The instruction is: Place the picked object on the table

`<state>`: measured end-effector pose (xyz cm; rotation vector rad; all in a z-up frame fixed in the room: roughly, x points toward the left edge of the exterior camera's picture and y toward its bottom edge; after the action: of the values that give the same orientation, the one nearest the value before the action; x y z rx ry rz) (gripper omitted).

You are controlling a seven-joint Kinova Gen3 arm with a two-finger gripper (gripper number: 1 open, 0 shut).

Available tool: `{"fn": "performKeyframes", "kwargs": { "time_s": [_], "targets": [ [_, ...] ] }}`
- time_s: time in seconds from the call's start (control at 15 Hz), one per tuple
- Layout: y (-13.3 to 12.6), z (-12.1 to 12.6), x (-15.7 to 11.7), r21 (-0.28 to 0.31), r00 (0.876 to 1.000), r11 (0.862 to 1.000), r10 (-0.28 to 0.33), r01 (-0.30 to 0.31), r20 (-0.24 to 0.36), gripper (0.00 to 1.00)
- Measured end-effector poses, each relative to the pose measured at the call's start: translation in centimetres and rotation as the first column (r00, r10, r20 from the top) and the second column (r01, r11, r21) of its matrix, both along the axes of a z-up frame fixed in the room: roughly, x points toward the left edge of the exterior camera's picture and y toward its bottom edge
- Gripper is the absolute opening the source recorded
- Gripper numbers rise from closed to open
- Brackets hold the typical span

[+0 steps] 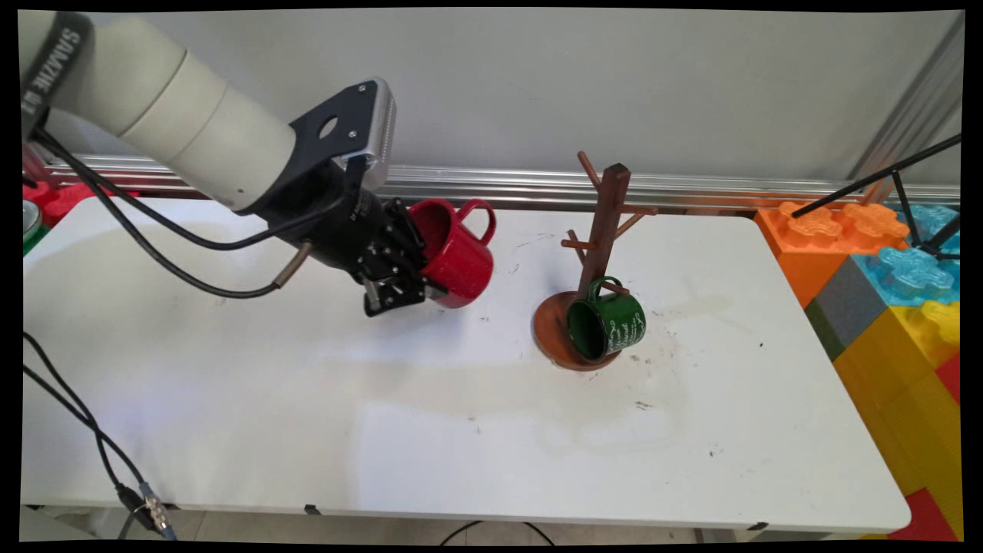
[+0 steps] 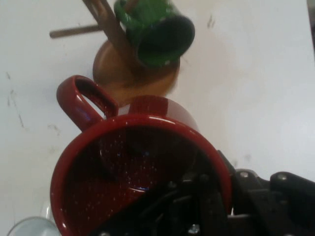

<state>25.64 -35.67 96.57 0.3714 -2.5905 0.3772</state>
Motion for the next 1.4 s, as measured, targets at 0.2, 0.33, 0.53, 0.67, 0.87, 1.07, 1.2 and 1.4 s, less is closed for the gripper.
{"fn": "performKeyframes", "kwargs": {
  "time_s": [0.2, 0.33, 0.53, 0.67, 0.87, 1.07, 1.2, 1.4],
  "targets": [
    [-0.8, -0.2, 0.5, 0.031, 0.998, 0.999, -0.010, 0.008, 0.066, 0.00],
    [-1.3, -0.6, 0.7, 0.046, 0.995, 0.999, -0.017, 0.012, 0.102, 0.00],
    [-2.2, -1.7, 1.2, 0.071, 0.985, 0.997, -0.029, 0.017, 0.173, 0.00],
    [-3.0, -2.8, 1.4, 0.091, 0.974, 0.996, -0.047, 0.027, 0.223, 0.00],
    [-4.0, -4.7, 1.8, 0.119, 0.956, 0.992, -0.078, 0.045, 0.283, 0.00],
    [-5.1, -6.8, 2.3, 0.149, 0.937, 0.987, -0.114, 0.067, 0.330, 0.00],
    [-5.4, -7.8, 2.4, 0.164, 0.929, 0.983, -0.132, 0.079, 0.344, 0.00],
    [-6.2, -9.5, 2.6, 0.190, 0.919, 0.977, -0.164, 0.101, 0.358, 0.00]
  ]
}}
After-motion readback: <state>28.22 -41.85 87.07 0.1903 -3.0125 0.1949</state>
